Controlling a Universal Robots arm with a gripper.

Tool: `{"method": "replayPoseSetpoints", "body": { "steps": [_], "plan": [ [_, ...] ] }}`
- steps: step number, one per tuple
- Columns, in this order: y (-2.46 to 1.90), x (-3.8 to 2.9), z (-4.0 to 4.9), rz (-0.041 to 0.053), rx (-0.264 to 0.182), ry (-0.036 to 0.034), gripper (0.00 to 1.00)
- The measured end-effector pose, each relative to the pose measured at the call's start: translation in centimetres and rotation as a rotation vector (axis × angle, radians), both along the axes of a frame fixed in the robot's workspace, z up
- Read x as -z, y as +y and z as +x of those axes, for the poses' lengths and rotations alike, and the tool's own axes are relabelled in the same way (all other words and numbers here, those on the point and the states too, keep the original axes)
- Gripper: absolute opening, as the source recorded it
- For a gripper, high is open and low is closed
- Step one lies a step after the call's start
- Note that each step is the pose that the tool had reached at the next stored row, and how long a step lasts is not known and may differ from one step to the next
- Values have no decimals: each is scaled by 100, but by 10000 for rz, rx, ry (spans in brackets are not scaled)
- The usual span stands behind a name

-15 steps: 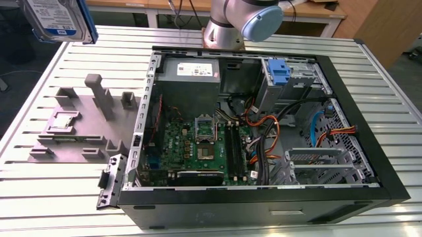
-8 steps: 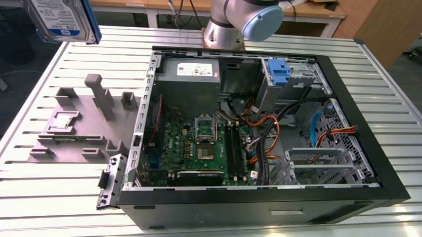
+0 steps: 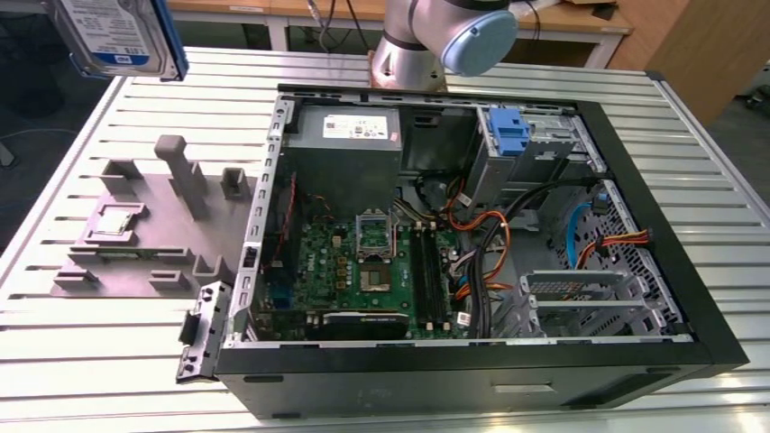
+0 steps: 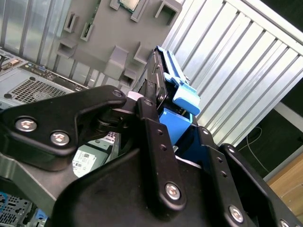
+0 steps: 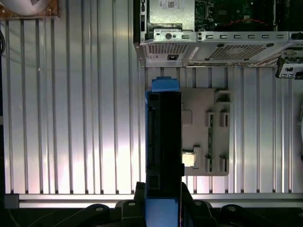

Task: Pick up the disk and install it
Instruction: 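Pick up the disk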

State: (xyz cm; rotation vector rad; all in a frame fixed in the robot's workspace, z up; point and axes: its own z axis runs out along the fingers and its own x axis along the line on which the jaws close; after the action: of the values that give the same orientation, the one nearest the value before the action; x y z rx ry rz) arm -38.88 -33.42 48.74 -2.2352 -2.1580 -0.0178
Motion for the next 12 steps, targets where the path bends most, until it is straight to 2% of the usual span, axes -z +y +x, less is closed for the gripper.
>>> {"method": "replayPoseSetpoints", "body": {
  "steps": [12],
  "plan": [
    [0,1,17,0,1,-1,37]
  ]
}}
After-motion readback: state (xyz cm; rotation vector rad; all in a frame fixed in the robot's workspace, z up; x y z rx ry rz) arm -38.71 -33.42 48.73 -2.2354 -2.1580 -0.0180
